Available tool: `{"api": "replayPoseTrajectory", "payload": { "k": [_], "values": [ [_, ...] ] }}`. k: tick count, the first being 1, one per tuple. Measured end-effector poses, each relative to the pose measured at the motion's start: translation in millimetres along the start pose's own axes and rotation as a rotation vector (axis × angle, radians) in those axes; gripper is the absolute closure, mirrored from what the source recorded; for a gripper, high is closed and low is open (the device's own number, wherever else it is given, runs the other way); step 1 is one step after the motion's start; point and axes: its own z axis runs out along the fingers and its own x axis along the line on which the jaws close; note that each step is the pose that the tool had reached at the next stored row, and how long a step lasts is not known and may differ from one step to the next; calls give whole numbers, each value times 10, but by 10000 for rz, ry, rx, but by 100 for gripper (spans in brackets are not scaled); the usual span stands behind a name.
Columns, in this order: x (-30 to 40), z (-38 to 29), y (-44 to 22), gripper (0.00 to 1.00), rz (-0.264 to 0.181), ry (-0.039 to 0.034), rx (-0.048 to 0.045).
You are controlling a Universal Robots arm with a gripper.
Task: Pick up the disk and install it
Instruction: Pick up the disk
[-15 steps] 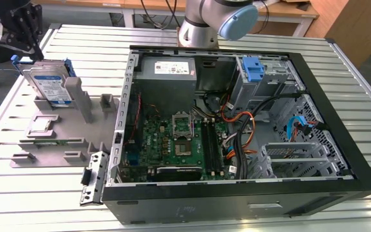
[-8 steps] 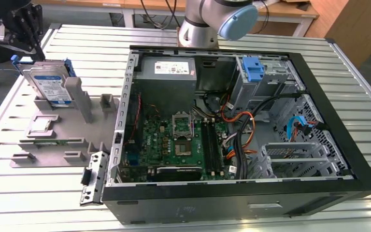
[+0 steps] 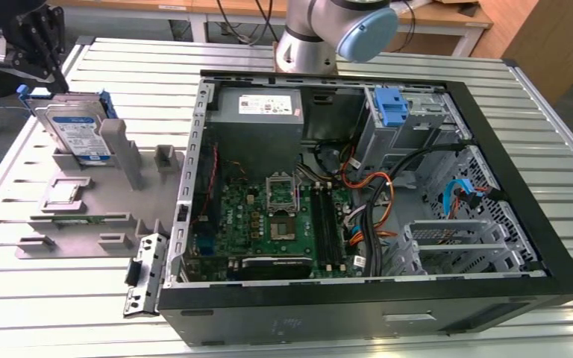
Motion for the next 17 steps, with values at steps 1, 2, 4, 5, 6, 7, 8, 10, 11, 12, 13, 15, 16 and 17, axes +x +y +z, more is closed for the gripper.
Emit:
{"api": "replayPoseTrajectory", "payload": {
  "k": [1,2,4,5,6,7,8,10,11,12,13,15,16,17],
  "values": [
    [-3,1,4,90,0,0,0],
    [-3,3,5,90,-1,-1,3],
    [-4,6,8,90,-2,-1,8],
    [-4,6,8,90,-2,-1,8],
    [-4,7,8,90,-2,0,9],
    [-3,23,10,90,-3,-3,37],
    [-2,40,12,90,-4,-5,66],
    [-2,41,13,90,-4,-5,67],
    [-2,41,13,90,-4,-5,67],
    [-2,41,13,90,-4,-5,68],
    [-2,42,13,90,-4,-5,69],
    [-2,42,13,90,-4,-5,69],
    [-2,43,13,90,-4,-5,70],
    [-2,43,13,90,-4,-5,71]
  ]
}}
